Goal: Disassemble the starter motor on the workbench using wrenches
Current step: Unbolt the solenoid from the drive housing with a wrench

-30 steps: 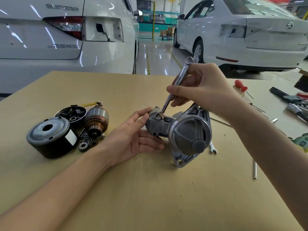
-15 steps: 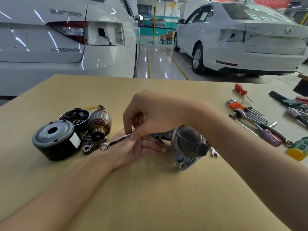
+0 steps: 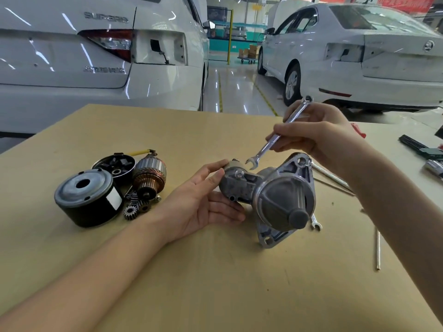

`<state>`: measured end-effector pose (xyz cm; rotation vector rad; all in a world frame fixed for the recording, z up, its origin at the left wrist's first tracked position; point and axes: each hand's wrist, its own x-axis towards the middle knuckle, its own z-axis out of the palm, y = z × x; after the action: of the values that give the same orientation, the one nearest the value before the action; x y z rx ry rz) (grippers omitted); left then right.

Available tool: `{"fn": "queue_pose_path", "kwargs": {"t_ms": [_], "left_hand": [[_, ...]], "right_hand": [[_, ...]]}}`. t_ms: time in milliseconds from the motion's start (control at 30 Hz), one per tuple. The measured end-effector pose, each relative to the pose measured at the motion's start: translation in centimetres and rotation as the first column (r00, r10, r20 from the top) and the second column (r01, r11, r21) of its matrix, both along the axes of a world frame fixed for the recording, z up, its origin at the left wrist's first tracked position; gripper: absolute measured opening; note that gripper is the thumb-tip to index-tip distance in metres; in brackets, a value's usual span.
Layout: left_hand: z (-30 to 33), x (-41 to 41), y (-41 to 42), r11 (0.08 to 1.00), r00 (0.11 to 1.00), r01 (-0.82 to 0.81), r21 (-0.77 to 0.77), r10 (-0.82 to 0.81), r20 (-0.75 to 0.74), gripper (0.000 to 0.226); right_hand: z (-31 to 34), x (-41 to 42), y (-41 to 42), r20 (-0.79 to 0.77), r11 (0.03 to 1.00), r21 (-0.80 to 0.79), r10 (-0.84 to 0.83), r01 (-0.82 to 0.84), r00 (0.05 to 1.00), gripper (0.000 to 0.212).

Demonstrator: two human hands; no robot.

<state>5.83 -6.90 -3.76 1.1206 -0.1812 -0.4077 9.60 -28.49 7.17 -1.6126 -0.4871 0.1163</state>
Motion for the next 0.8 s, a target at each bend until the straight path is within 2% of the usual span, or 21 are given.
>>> {"fn": "queue_pose_path", "kwargs": {"t_ms": [200, 533, 800], "left_hand": [[-0.1, 0.1, 0.1, 1.000, 1.000, 0.002, -0.009, -0.002, -0.014, 0.042], [-0.2, 0.2, 0.1, 1.000, 1.000, 0.017, 0.001, -0.017, -0.006, 0.045], [0.0, 0.0, 0.2, 1.000, 1.000, 0.023, 0.003, -0.023, -0.015, 0.049]], "right_hand": [[-0.2, 0.1, 0.4, 0.020, 0.999, -0.031, 0.021, -0.020, 1.000, 0.030], [-0.2, -0.7, 0.9, 0.112, 0.989, -0.143, 0.045, -0.029, 0.993, 0.026], [-0.2, -0.7, 1.0, 0.162, 0.988, -0.150, 0.052, -0.027, 0.985, 0.030]]}}
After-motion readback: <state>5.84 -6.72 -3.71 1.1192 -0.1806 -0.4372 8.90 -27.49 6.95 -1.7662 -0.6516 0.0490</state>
